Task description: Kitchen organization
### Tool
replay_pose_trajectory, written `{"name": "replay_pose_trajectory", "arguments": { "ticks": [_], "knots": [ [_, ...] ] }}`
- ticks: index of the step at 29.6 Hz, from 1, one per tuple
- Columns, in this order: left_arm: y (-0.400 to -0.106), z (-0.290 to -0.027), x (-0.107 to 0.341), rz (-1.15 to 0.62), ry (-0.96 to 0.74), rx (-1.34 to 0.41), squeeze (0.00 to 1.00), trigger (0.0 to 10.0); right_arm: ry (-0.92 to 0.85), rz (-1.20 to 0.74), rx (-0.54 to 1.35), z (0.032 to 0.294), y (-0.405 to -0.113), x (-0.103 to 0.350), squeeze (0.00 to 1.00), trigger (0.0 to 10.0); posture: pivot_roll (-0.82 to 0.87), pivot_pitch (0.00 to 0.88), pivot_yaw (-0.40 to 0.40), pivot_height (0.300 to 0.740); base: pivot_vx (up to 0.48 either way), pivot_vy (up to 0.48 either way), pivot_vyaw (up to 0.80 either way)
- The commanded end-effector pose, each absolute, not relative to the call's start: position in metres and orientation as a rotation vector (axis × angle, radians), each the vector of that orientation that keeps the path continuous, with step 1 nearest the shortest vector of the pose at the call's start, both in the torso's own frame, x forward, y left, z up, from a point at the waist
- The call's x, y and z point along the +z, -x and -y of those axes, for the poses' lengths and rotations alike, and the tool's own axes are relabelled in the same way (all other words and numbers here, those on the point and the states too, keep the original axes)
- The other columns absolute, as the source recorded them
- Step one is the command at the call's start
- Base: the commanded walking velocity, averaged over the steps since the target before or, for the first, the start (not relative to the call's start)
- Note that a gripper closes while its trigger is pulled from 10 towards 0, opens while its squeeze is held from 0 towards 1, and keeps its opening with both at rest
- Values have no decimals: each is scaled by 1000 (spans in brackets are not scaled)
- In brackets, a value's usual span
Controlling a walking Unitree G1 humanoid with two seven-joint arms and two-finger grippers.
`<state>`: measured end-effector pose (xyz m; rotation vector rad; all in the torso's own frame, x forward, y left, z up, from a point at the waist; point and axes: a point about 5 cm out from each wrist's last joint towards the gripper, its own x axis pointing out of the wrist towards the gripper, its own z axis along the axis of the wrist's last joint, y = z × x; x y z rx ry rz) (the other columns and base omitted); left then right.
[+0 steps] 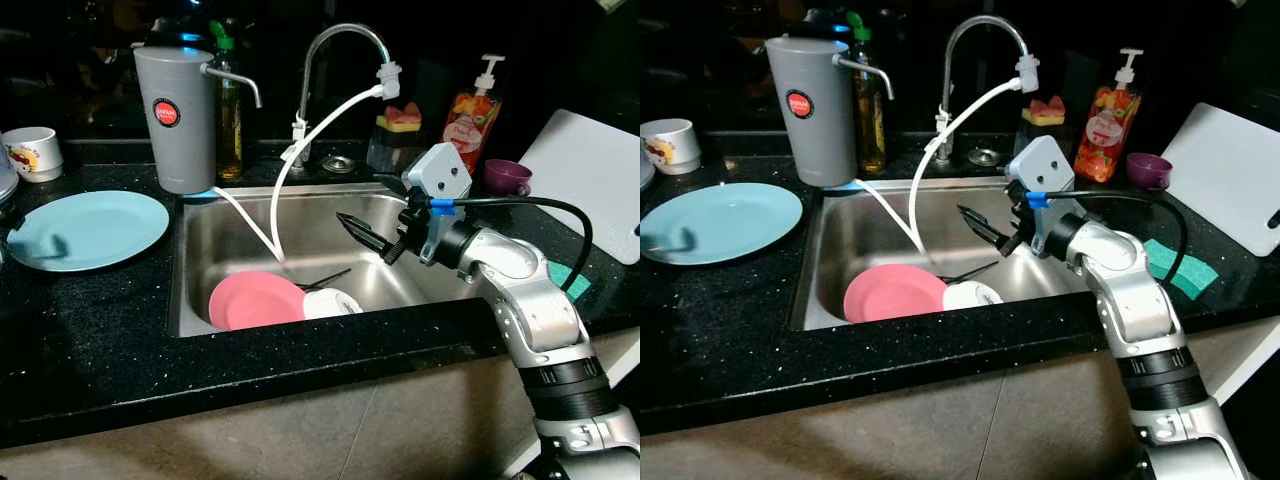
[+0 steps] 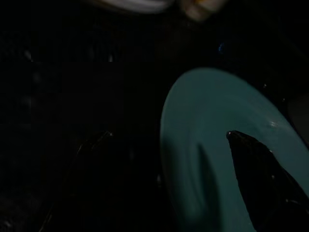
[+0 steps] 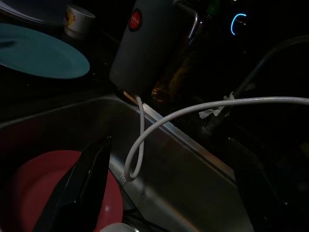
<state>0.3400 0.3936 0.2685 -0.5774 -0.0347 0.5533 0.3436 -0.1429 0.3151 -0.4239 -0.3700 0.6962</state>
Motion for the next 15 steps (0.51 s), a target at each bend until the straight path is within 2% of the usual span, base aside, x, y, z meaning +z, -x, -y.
{"name": "replay_pose_trajectory", "arguments": {
  "ticks": [1,9,11,12,14,15],
  "knots": [
    [-343,-389,261,12,608,536,0,10000,437,388,683,147,-343,321,0,10000,93,52,-51,740,0,0,0],
    [-362,-361,252,3,761,426,0,9843,435,396,667,150,-341,324,0,10000,83,63,-40,740,0,0,0],
    [-362,-361,252,3,761,426,0,9843,435,396,667,150,-341,324,0,10000,83,63,-40,740,0,0,0],
    [-365,-355,251,-1,777,411,0,7882,434,396,664,150,-341,324,0,10000,83,63,-40,740,0,0,0],
    [-365,-355,251,-1,777,411,0,7882,434,396,664,150,-341,324,0,10000,83,63,-40,740,0,0,0],
    [-369,-349,249,-6,794,399,0,4510,432,397,661,150,-340,324,0,10000,81,71,-31,740,0,0,0]
  ]
}}
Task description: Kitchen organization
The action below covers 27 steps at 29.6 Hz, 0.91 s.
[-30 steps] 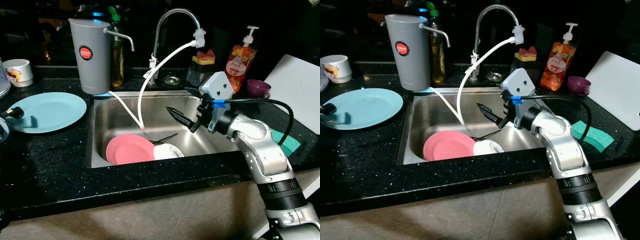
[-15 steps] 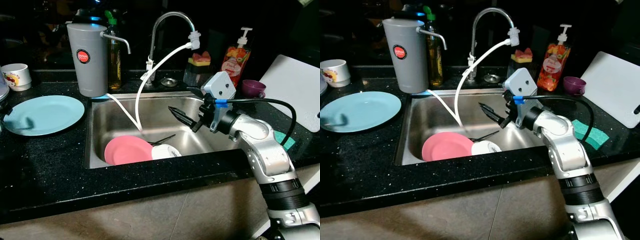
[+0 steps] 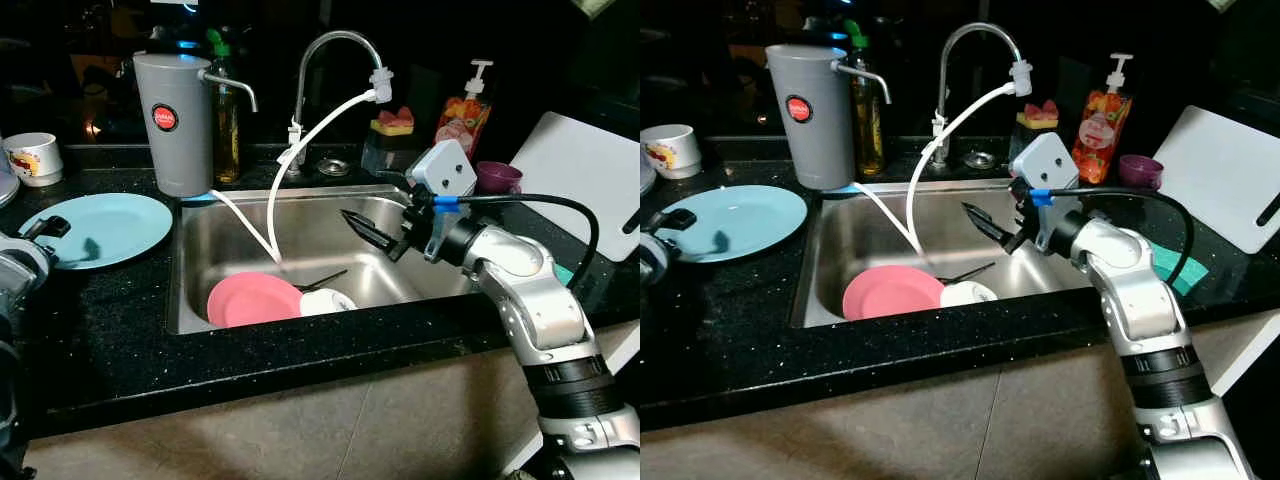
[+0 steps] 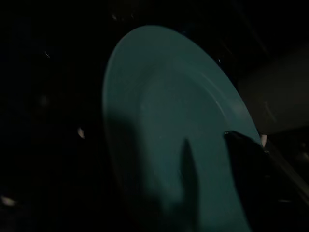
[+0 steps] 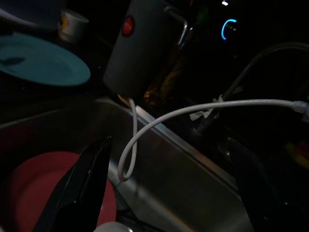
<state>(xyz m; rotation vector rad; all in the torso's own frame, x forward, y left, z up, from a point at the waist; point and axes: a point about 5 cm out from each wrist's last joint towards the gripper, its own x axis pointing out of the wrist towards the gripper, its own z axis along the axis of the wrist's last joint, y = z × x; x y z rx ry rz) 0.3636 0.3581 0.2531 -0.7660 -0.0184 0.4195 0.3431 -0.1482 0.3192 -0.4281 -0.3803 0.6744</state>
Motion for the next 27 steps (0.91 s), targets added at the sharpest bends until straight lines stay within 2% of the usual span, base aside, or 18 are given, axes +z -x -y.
{"name": "replay_pose_trajectory", "arguments": {
  "ticks": [1,2,3,9,13,18,22,23,24,25,26,27],
  "knots": [
    [-371,-346,247,-10,805,396,0,824,429,398,659,150,-340,324,0,10000,77,79,-25,740,0,0,0],
    [-371,-346,247,-10,805,396,0,824,429,398,659,150,-340,324,0,10000,77,79,-25,740,0,0,0],
    [-372,-343,245,-14,817,398,0,0,425,397,657,150,-339,323,0,10000,75,84,-24,740,0,0,0],
    [-372,-343,243,-3,842,426,0,0,422,390,652,151,-337,321,0,10000,65,96,-18,740,0,0,0],
    [-369,-351,251,77,874,440,0,0,416,390,631,155,-336,321,0,10000,64,97,-14,740,0,0,0],
    [-368,-354,268,155,739,418,0,0,406,392,625,154,-337,321,0,10000,74,96,-27,740,0,0,0],
    [-368,-353,282,219,730,352,0,0,402,398,622,154,-338,322,0,10000,77,91,-28,740,0,0,0],
    [-368,-351,293,269,730,293,0,2706,398,401,614,155,-339,323,0,10000,87,95,-40,740,0,0,0],
    [-368,-351,293,269,730,293,0,2706,398,401,614,155,-339,323,0,10000,87,95,-40,740,0,0,0],
    [-366,-347,308,330,735,216,0,10000,395,402,608,156,-340,324,0,10000,89,95,-45,740,0,0,0],
    [-362,-344,322,383,730,141,0,10000,394,404,607,155,-341,324,0,10000,89,90,-45,740,0,0,0],
    [-362,-344,322,383,730,141,0,10000,394,404,607,155,-341,324,0,10000,89,90,-45,740,0,0,0]
  ]
}}
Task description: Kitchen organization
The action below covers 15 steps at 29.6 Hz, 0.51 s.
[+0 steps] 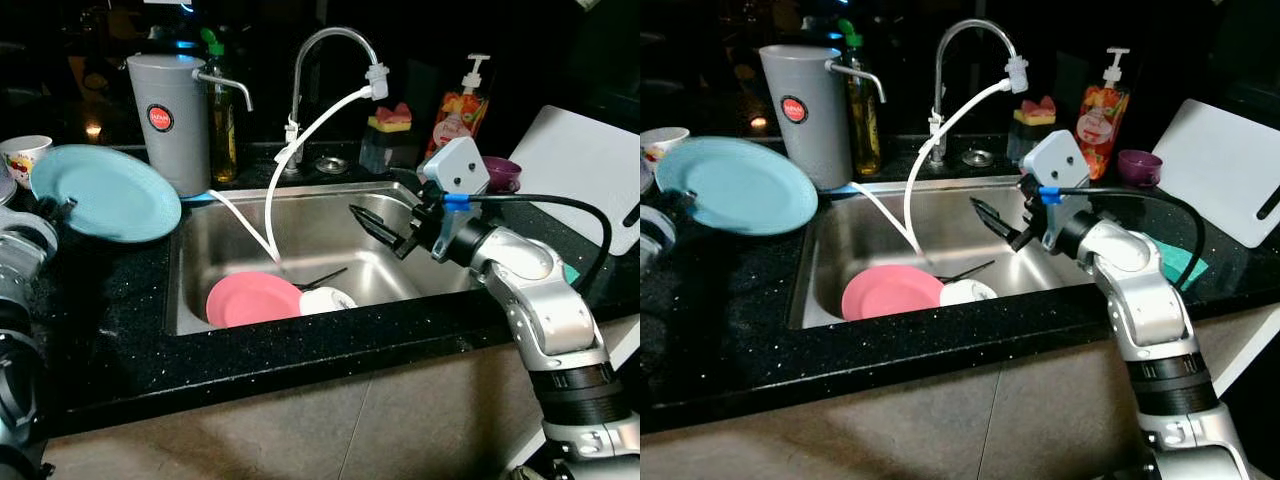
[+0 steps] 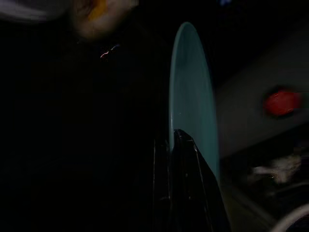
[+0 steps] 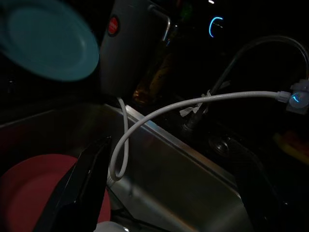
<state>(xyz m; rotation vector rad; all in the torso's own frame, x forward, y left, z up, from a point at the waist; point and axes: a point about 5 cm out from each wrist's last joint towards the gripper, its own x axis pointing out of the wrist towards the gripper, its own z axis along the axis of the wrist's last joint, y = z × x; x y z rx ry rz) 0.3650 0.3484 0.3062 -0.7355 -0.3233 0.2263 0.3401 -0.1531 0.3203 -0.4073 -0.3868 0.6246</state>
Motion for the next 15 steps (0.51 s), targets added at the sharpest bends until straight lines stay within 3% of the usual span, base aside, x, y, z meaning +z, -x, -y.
{"name": "replay_pose_trajectory", "arguments": {
  "ticks": [1,5,7,8,9,10,11,12,15],
  "knots": [
    [-357,-339,334,431,721,63,0,10000,390,408,608,155,-341,326,0,10000,92,80,-45,740,0,0,0],
    [-352,-333,344,469,710,-21,0,10000,368,413,611,154,-341,328,0,10000,96,74,-44,740,0,0,0],
    [-337,-316,357,521,684,-221,0,10000,203,399,648,152,-340,329,0,10000,102,80,-56,740,0,0,0],
    [-337,-316,357,521,684,-221,0,10000,203,399,648,152,-340,329,0,10000,102,80,-56,740,0,0,0],
    [-328,-306,361,542,659,-327,0,10000,43,385,708,148,-336,330,0,10000,100,73,-53,740,0,0,0],
    [-328,-306,361,542,659,-327,0,10000,43,385,708,148,-336,330,0,10000,100,73,-53,740,0,0,0],
    [-321,-296,363,554,646,-418,0,10000,-108,373,795,142,-330,332,0,10000,100,63,-45,740,0,0,0],
    [-321,-296,363,554,646,-418,0,10000,-108,373,795,142,-330,332,0,10000,100,63,-45,740,0,0,0],
    [-313,-274,359,543,640,-568,0,10000,-382,388,945,131,-318,334,0,10000,101,57,-41,740,0,0,0]
  ]
}}
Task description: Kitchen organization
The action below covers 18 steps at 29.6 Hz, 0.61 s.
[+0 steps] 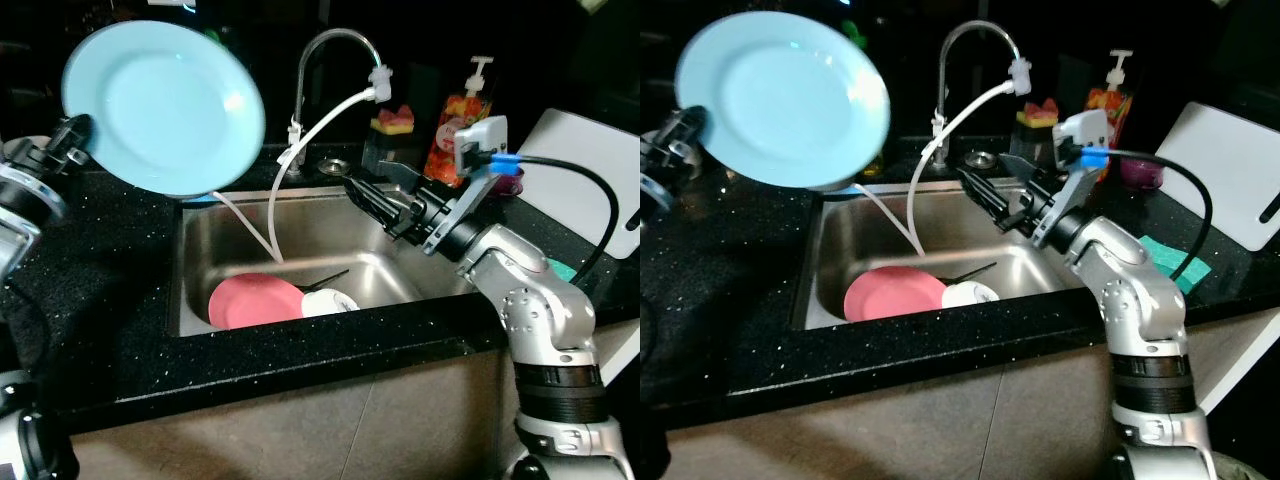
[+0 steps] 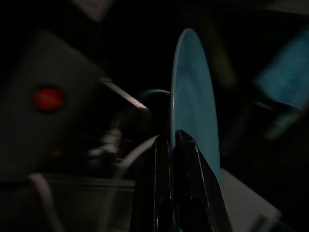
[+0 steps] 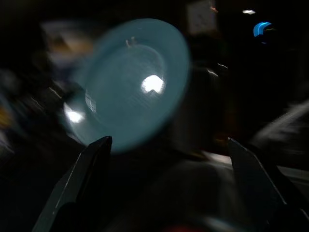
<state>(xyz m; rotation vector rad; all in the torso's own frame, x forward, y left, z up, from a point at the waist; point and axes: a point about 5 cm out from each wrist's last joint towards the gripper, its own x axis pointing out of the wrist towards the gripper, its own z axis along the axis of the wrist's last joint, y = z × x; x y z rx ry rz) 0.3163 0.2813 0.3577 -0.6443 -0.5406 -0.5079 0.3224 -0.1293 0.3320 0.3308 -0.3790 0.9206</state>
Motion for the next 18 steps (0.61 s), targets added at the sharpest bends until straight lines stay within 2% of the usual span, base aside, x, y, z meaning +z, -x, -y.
{"name": "replay_pose_trajectory", "arguments": {
  "ticks": [1,3,6,10,18],
  "knots": [
    [-312,-267,356,526,652,-601,0,10000,-458,397,976,127,-315,334,0,10000,101,57,-41,740,0,0,0],
    [-311,-261,354,512,655,-627,0,10000,-504,403,1001,123,-312,333,0,10000,101,52,-41,740,0,0,0],
    [-306,-239,350,500,702,-729,0,10000,-603,413,1056,111,-305,332,0,10000,101,52,-41,740,0,0,0],
    [-304,-219,351,488,726,-805,0,10000,-663,385,1039,106,-306,329,0,10000,99,46,-36,740,0,0,0],
    [-304,-209,353,490,743,-844,0,10000,-687,363,977,110,-312,329,0,10000,93,48,-32,740,0,0,0]
  ]
}}
